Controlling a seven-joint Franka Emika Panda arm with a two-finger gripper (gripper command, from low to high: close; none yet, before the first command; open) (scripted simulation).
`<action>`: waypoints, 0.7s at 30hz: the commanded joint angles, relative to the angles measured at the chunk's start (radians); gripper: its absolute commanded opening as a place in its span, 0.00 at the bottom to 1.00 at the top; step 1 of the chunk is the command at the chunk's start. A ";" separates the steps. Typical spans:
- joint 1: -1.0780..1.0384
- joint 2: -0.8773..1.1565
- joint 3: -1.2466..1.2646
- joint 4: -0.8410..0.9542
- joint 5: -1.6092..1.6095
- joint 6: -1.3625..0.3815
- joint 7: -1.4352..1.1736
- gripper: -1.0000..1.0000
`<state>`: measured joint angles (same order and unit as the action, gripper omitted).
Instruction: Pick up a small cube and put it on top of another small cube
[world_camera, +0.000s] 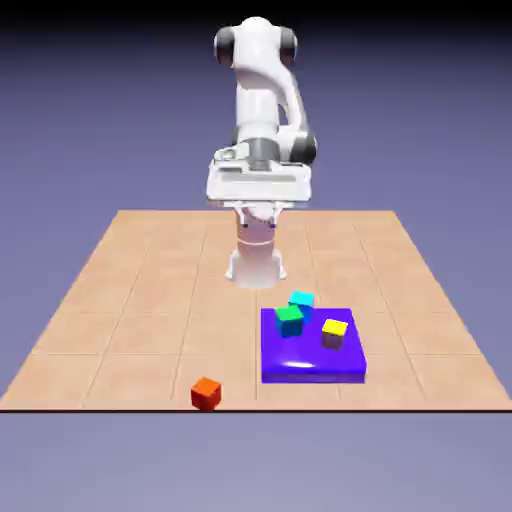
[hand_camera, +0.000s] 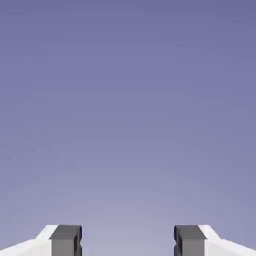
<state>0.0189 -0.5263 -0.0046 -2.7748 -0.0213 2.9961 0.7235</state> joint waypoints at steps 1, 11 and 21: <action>0.006 0.036 -0.004 0.029 -0.018 -0.034 -0.015 0.50; 0.063 0.399 -0.042 0.321 -0.194 -0.373 -0.160 0.50; 0.120 0.761 -0.081 0.613 -0.370 -0.712 -0.305 0.50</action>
<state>0.1388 0.2348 -0.0852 -2.1614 -0.3915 2.2845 0.4185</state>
